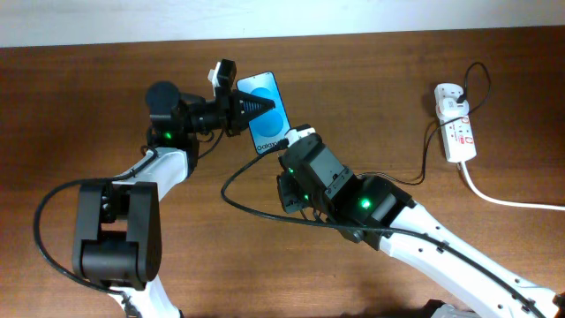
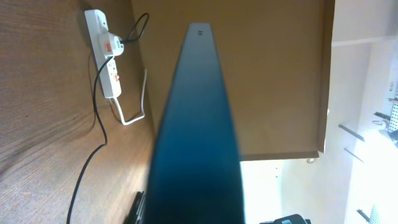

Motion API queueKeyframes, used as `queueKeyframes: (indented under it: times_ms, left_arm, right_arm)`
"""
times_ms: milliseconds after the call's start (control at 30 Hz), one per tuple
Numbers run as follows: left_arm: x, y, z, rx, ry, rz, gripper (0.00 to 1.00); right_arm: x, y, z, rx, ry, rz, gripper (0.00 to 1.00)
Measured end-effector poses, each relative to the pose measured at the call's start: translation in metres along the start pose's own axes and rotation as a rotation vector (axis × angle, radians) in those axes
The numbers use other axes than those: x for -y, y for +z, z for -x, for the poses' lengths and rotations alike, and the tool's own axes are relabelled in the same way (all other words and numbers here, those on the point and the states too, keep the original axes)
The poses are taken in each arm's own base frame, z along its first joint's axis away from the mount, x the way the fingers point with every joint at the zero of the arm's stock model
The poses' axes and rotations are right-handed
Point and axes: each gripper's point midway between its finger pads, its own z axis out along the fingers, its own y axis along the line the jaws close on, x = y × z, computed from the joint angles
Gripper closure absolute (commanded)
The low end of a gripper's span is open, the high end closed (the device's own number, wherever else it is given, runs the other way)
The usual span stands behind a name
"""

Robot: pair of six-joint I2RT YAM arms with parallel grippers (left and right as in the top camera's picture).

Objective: Plug charger to phone and switch on socket
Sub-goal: 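Align the cable plug under the phone's bottom port with right gripper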

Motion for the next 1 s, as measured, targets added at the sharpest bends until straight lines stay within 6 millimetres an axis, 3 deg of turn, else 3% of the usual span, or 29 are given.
queueKeyframes:
  times_ms: [1000]
  left_arm:
    - [0.0006,0.0073,-0.0042,-0.015,0.000,-0.003,1.00]
  right_arm:
    - [0.0035,0.0007,0.0013,-0.020,0.025,0.036,0.96]
